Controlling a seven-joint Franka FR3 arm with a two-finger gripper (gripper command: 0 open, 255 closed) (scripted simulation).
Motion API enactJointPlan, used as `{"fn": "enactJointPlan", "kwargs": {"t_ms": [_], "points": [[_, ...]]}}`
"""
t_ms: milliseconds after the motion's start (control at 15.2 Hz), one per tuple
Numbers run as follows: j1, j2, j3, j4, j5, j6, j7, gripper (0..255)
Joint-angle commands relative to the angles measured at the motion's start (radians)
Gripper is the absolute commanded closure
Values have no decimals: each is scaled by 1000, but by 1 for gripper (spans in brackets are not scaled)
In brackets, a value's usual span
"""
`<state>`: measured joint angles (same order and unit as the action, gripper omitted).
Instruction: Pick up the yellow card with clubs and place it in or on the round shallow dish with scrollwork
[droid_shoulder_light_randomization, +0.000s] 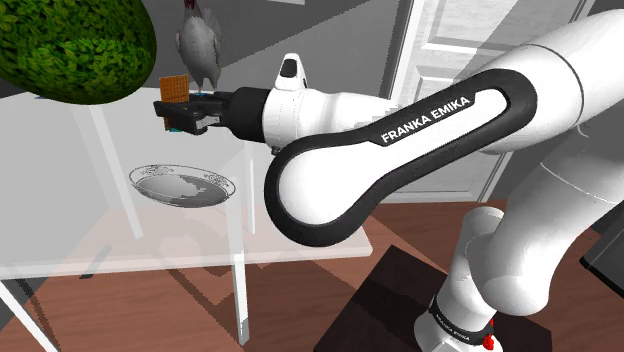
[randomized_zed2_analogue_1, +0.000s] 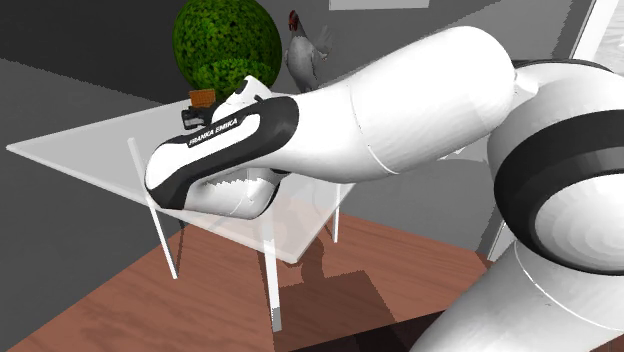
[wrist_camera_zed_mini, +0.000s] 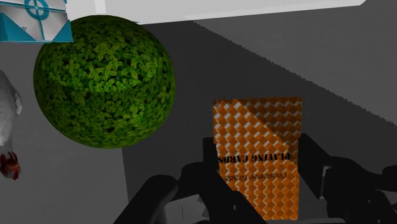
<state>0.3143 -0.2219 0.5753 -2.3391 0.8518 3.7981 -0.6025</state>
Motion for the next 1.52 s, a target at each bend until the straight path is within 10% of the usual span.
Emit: {"fn": "enactJointPlan", "kwargs": {"t_ms": [0,1254,1320,1452], "points": [[-6,48,41,40,44,32,-45,255],[10,153,28,-64,-107,195,108,255],[10,155,28,-65,-110,197,110,0],[10,156,27,-68,-114,200,114,0]]}}
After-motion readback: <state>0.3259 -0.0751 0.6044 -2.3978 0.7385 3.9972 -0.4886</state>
